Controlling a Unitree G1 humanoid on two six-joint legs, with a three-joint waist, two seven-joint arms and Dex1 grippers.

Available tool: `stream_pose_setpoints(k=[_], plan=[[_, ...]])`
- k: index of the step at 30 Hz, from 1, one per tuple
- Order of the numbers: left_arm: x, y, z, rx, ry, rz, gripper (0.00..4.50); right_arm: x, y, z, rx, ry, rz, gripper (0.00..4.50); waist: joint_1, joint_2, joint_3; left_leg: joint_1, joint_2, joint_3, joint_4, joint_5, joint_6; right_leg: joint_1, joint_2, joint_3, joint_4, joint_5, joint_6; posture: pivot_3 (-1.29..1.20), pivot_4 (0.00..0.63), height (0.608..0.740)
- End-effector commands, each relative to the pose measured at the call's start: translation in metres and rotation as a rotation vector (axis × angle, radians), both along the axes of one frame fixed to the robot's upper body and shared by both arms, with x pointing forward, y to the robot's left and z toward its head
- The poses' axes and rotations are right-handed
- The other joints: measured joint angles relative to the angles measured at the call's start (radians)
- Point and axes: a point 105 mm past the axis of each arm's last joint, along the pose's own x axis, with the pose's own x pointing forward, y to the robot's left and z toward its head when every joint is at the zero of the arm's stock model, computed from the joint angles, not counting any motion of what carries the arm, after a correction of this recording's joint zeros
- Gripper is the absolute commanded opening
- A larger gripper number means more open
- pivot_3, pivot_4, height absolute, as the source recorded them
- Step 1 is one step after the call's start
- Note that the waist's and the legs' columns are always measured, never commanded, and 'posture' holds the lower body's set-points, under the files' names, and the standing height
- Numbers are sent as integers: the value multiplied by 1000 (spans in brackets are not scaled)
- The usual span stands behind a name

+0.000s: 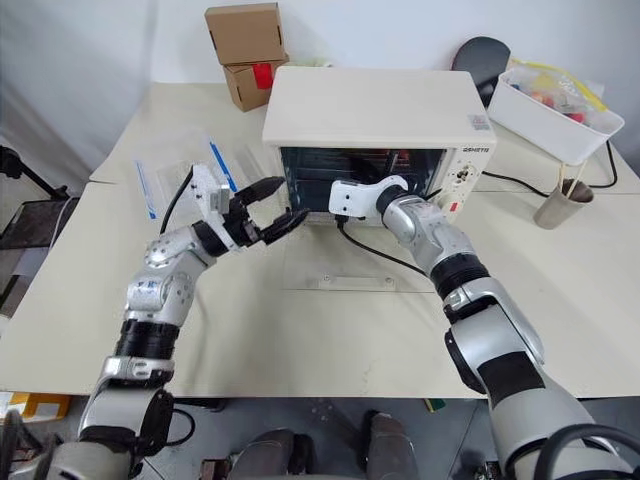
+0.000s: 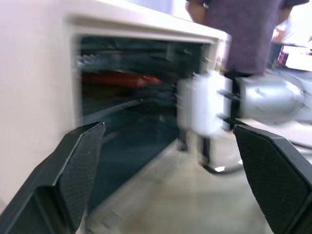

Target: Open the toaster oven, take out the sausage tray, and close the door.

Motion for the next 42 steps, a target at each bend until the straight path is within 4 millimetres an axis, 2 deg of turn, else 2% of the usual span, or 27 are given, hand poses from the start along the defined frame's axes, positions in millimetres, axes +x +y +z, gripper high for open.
stream_pose_setpoints(k=[1, 3, 10, 16, 21, 26, 28, 32, 39, 42], plan=[[7, 2, 14, -29, -40, 8, 4500, -14, 11, 34, 53, -108, 91, 15, 0, 0, 0, -2, 0, -1, 0, 0, 0, -1, 0, 0, 0, 0, 0, 0, 150, 740], [9, 2, 14, -34, -37, 2, 4500, -22, 12, 31, 33, -99, 121, 15, -1, 0, 0, -8, 0, -2, 1, 0, 0, -6, 0, -2, 0, 0, 0, 0, 150, 740], [10, 6, 10, -66, -4, -6, 4500, -56, 5, 16, 46, -65, 138, 15, 2, 0, 0, -9, 0, 0, 1, 0, 1, -8, 0, -7, 2, 0, 0, 0, 150, 740], [0, 15, 9, -102, 37, -48, 4500, -97, -8, -9, -3, -20, 113, 15, 7, 0, 0, -9, 0, -1, 2, 1, 1, -8, 0, -6, 3, 0, 0, 0, 150, 740], [-8, 25, 6, -79, 46, -51, 4500, -118, -17, -15, -5, 5, 80, 15, 17, 0, 0, -9, -1, 0, 2, 1, 1, -8, 0, -6, 3, 0, 0, 0, 150, 740], [-19, 31, -1, -65, 93, -80, 4500, -143, -16, -31, -20, 51, 104, 15, 33, 0, 0, -9, -2, -1, 2, 1, 0, -8, 0, -6, 2, 0, 0, 0, 150, 740], [-24, 35, -3, -72, 134, -92, 4500, -146, -17, -33, -32, 61, 102, 15, 31, -1, 0, -9, -2, 0, 3, 1, 1, -8, -1, -5, 2, 0, 0, 0, 150, 740], [-35, 43, -17, -91, 385, -125, 4500, -154, -15, -35, -52, 86, 129, 15, 25, -1, 0, -7, -1, 1, 3, 2, 0, -8, 0, -3, 3, 0, 0, 0, 150, 740], [-52, 39, -32, -104, 654, -160, 4500, -165, -14, -36, -101, 114, 185, 15, 29, -1, 0, -7, -1, 0, 3, 2, 0, -8, 0, 1, 3, 0, 0, 0, 150, 740], [-54, 36, -31, -199, 733, -181, 4500, -169, -10, -35, -122, 116, 232, 15, 29, -1, 0, -6, -1, 0, 3, 2, 0, -8, 0, 4, 4, 0, 0, 0, 150, 740]])
